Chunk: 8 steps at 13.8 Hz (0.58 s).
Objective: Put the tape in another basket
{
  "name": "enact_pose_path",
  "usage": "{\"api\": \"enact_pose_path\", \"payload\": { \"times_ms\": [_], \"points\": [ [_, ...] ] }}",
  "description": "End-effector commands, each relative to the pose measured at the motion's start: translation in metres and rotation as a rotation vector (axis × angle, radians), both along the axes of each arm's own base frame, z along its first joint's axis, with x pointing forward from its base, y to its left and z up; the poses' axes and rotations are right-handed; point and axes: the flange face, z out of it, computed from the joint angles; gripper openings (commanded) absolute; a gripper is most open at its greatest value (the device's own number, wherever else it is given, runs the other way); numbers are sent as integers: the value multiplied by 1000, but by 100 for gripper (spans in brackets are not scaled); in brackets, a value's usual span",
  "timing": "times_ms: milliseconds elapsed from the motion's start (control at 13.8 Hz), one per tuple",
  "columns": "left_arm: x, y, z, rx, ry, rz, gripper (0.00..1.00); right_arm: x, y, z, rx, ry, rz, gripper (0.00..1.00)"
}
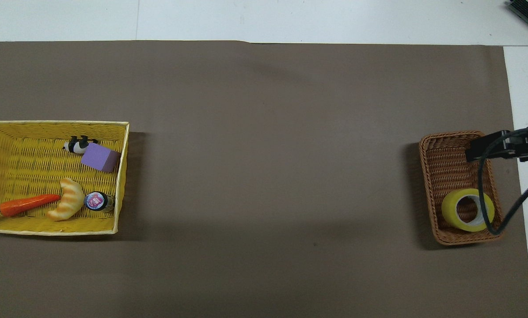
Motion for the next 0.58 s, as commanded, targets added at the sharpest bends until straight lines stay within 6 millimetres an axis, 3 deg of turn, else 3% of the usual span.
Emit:
{"api": "enact_pose_path", "payload": {
  "times_ms": [0,509],
  "points": [
    [-6,0,2,14,5,-10,100,0,-7,0,8,-31,18,100],
    [-8,-12,4,11,4,-32,100,-5,-8,-2,7,-14,11,100]
  ]
}}
